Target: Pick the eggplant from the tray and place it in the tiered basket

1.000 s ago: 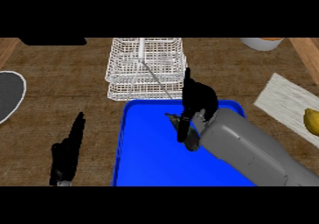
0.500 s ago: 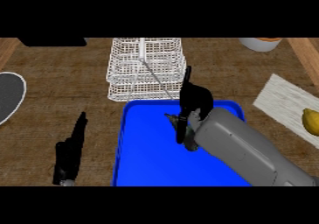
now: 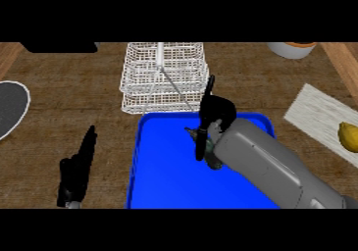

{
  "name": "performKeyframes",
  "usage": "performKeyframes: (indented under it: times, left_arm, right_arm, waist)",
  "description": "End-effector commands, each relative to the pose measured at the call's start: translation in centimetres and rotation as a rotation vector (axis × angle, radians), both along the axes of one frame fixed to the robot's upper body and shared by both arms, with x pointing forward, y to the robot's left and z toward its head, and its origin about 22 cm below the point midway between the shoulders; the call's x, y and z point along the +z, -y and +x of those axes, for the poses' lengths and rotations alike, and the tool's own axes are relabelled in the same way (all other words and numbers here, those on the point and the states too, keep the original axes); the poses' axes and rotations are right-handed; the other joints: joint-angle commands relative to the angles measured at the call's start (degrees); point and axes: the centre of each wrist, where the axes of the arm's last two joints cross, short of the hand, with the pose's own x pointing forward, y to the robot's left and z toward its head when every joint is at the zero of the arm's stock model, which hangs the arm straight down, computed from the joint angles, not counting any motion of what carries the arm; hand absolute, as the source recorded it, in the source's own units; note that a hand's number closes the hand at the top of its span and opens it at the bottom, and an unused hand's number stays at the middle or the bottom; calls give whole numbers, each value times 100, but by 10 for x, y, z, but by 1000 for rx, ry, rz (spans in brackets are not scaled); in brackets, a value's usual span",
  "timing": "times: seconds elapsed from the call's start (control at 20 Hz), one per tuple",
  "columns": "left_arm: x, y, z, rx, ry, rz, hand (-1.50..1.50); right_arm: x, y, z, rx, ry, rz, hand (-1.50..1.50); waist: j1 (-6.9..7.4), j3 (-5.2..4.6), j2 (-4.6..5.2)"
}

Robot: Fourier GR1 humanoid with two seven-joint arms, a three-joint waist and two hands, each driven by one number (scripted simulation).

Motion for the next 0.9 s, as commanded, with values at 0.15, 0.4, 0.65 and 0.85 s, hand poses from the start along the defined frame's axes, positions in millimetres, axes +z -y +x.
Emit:
performKeyframes:
  times: [0.15, 0.4, 0.65, 0.85]
  left_arm:
    - [-7, -6, -8, -2, -30, -5, 0]
    - [3, -6, -2, 0, -36, -7, 0]
    - [0, -21, 3, 5, -23, 1, 0]
    - [-2, -2, -1, 11, -14, -3, 0]
  right_arm:
    - [-16, -16, 0, -57, -175, -166, -150]
    - [-35, -16, -1, -86, -230, -166, -150]
    - [-45, -8, 0, -85, -246, -172, -150]
    - [-56, 1, -2, -103, -265, -169, -150]
  waist:
    - [82, -3, 180]
    - [134, 0, 189]
    - [85, -4, 199]
    - [64, 1, 189]
